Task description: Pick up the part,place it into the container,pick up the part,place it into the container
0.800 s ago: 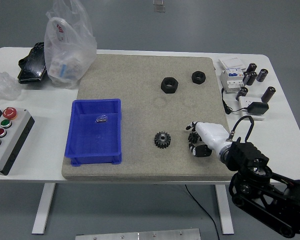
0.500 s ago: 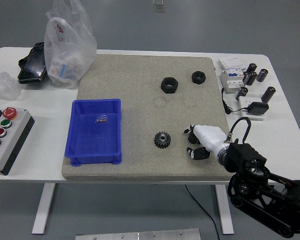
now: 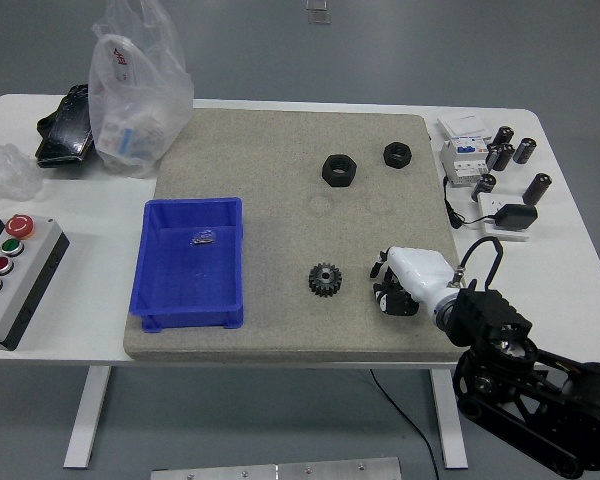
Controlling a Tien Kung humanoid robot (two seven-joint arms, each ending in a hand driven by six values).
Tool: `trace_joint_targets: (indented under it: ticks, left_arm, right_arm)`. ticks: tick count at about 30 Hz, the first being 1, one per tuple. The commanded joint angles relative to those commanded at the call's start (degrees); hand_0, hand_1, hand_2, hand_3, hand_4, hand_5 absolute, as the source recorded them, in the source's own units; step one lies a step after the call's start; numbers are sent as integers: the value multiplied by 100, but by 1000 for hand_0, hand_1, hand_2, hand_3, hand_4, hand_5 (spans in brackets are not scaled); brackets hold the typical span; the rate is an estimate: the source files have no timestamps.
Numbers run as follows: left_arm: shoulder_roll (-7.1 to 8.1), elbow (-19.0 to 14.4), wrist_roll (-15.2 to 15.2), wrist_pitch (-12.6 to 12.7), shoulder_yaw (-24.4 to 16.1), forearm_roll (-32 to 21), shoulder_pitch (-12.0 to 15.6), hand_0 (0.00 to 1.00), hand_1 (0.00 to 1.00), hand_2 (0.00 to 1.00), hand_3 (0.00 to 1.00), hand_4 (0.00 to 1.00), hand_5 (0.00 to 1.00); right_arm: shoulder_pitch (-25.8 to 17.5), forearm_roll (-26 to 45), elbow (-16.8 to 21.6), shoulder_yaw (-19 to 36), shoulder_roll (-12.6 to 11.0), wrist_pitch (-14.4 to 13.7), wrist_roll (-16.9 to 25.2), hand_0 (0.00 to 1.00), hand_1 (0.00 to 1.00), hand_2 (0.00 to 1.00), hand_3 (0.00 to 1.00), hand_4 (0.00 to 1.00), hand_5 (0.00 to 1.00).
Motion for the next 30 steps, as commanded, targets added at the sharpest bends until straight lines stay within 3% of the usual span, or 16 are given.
trace_joint_targets:
  ticks: [11,14,15,19,20,21,25,27,28,30]
  left_arm:
    - [-4,0,1,-1,-10,8,9,739,691,691,696,692,461]
    - [-6,0,2,-1,-13,14,15,739,691,691,696,692,461]
    - [-6,0,2,-1,-15,16,16,739,691,691,695,690,464]
    - [-4,0,-2,-2,-22,18,15,739,691,691,695,690,464]
    - [-2,0,-4,-1,-23,17,15,739,691,691,695,690,464]
    - [0,0,-4,0,-24,17,17,739,691,691,694,686,468]
    - [12,0,9,3,-32,32,25,739,691,691,694,686,468]
    - [23,0,14,2,-36,45,19,739,691,691,694,686,468]
    - [30,0,18,1,-39,55,13,739,690,691,694,686,475]
    - [48,0,27,-3,-48,83,-2,739,690,691,694,686,475]
  right_arm:
    - [28,-111,-59,0,8,-93,0,319,476,392,544,367,2]
    - [26,-234,-51,38,9,-327,0,319,476,392,544,367,2]
    - [24,-281,-43,61,10,-431,0,318,508,545,637,418,2]
    - [-9,-389,122,267,-81,-653,0,318,508,545,637,418,2]
    - [-30,-394,219,340,-150,-561,0,318,508,545,637,418,2]
    - [-51,-386,319,405,-227,-447,0,308,530,793,865,578,50]
    - [-119,-362,734,516,-565,60,0,308,530,793,865,578,50]
    - [-135,-357,833,479,-667,276,0,308,530,793,865,578,50]
    - [-144,-353,849,441,-707,396,0,281,458,830,905,653,67]
    - [-161,-358,812,343,-757,600,0,281,458,830,905,653,67]
